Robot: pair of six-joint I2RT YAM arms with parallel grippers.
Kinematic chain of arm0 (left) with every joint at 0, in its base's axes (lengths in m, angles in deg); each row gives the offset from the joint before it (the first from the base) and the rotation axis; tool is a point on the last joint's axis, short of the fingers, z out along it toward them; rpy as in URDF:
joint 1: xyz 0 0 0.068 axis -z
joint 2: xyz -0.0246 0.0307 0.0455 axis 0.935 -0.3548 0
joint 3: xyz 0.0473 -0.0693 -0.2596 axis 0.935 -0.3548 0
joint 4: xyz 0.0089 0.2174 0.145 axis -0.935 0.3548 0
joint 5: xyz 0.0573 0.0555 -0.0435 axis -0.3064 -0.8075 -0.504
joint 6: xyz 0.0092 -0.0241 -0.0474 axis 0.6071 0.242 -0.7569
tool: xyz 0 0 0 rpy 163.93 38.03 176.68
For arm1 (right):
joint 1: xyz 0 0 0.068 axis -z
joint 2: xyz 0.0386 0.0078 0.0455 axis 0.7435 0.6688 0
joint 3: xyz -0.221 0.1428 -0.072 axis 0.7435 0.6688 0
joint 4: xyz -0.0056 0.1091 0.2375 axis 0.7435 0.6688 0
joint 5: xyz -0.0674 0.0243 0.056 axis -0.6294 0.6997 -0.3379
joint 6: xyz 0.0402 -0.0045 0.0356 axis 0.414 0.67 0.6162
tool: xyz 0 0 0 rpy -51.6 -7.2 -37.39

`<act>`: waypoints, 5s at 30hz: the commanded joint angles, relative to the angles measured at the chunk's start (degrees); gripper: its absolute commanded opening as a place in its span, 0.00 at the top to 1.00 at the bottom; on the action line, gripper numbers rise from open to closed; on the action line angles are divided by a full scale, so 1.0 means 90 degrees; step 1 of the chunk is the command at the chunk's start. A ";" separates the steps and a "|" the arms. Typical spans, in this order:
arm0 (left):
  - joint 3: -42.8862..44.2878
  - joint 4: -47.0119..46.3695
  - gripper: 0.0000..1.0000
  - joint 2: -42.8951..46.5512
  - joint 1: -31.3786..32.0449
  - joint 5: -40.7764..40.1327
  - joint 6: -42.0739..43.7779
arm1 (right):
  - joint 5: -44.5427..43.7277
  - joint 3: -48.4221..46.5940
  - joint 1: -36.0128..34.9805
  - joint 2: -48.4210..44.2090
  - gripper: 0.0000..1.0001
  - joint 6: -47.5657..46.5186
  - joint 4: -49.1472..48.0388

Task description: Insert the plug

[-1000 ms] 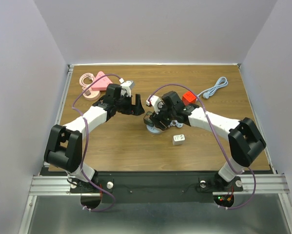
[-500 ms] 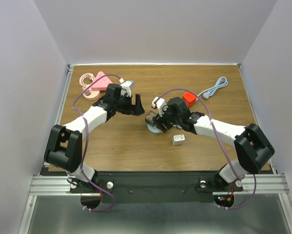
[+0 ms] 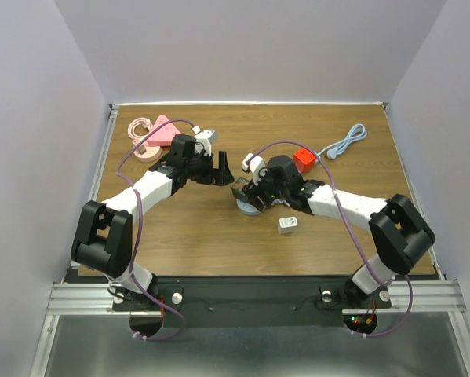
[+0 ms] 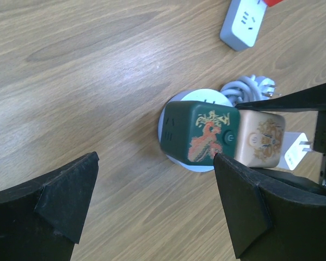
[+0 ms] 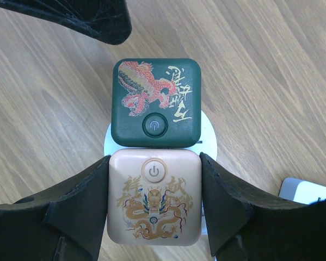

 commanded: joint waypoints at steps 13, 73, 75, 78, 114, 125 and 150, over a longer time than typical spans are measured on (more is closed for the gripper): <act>0.0010 -0.0567 0.02 -0.0026 -0.0005 0.0597 -0.0179 | -0.0336 0.1317 -0.0012 -0.0526 1.00 0.1078 0.0175; -0.0264 -0.1417 0.41 -0.1305 0.0756 0.0538 -0.0667 | -0.2191 0.3466 -0.1272 0.0108 1.00 0.2808 -0.3556; -0.0264 -0.1407 0.41 -0.1315 0.0776 0.0558 -0.0667 | -0.2249 0.3417 -0.1340 0.0293 1.00 0.2808 -0.3556; -0.0273 -0.1388 0.41 -0.1315 0.0795 0.0558 -0.0667 | -0.2415 0.3407 -0.1496 0.0450 0.99 0.2846 -0.3565; -0.0312 -0.0675 0.01 0.2151 -0.0601 -0.1727 -0.0677 | -0.2241 0.0236 -0.1624 0.2363 1.00 0.1802 -0.3888; -0.0352 -0.0460 0.01 0.2386 -0.0728 -0.1844 -0.0618 | -0.2064 -0.0548 -0.1634 0.2395 0.63 0.1831 -0.3693; -0.0274 -0.0987 0.01 0.2094 0.0920 -0.1834 0.0259 | -0.5656 0.0984 -0.1488 -0.1423 0.00 0.1925 -0.2492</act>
